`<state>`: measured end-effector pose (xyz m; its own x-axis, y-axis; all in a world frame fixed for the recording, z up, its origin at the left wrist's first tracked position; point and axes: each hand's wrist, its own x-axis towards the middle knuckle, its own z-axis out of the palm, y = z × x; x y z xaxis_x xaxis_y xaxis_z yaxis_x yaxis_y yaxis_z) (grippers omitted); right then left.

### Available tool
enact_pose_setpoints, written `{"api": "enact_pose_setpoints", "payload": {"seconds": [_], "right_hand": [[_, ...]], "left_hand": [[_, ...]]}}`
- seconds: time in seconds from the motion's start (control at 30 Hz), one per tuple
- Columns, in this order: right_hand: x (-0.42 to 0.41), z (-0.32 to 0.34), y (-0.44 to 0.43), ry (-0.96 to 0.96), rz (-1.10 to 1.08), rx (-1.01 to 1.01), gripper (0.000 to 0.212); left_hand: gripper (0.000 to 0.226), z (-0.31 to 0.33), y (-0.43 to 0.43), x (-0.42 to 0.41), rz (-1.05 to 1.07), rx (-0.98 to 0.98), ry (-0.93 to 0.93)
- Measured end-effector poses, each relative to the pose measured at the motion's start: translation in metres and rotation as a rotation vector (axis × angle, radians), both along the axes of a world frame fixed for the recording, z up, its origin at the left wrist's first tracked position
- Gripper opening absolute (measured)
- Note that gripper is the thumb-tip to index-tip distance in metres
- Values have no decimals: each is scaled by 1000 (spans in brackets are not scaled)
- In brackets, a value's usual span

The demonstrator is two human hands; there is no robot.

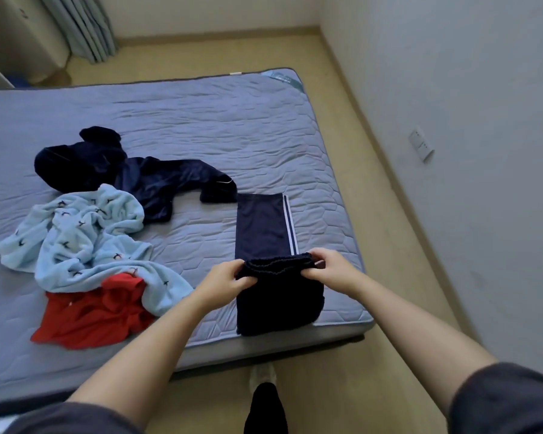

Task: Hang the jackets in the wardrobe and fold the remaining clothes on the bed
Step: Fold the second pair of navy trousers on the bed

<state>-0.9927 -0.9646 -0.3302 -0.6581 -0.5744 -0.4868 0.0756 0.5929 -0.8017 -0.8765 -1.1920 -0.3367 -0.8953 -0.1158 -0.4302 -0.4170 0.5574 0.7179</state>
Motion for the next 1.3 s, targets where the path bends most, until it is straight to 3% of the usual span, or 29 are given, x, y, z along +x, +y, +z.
{"api": "enact_pose_setpoints", "payload": {"seconds": [0.37, 0.43, 0.5, 0.57, 0.63, 0.73, 0.8, 1.03, 1.2, 1.3], "right_hand": [[-213, -186, -123, -43, -321, -97, 22], [-245, -224, -144, -23, -373, -86, 35], [-263, -267, -155, -64, -425, 14, 63], [-258, -312, -154, -148, -467, 164, 76], [-235, -352, -143, -249, -478, 258, 71], [-209, -391, -127, -258, -512, 270, 51], [-213, -401, -122, -160, -556, 263, 46], [-256, -403, -138, 243, -386, 226, 29], [-279, -416, -162, 12, -371, 111, 26], [-294, -421, -173, -192, -480, 3, 26]], "left_hand": [[25, -187, -101, -239, 242, 94, 35], [23, -226, -115, -275, 371, 116, 54], [45, -268, -126, -296, 520, 154, -22], [66, -308, -128, -291, 610, 120, -183], [69, -347, -121, -269, 653, 159, -281], [46, -386, -100, -235, 663, 181, -271], [37, -398, -95, -227, 695, 123, -223], [54, -405, -102, -241, 647, -29, -87], [64, -411, -110, -266, 654, -78, 10], [54, -414, -112, -283, 674, -73, 60]]}}
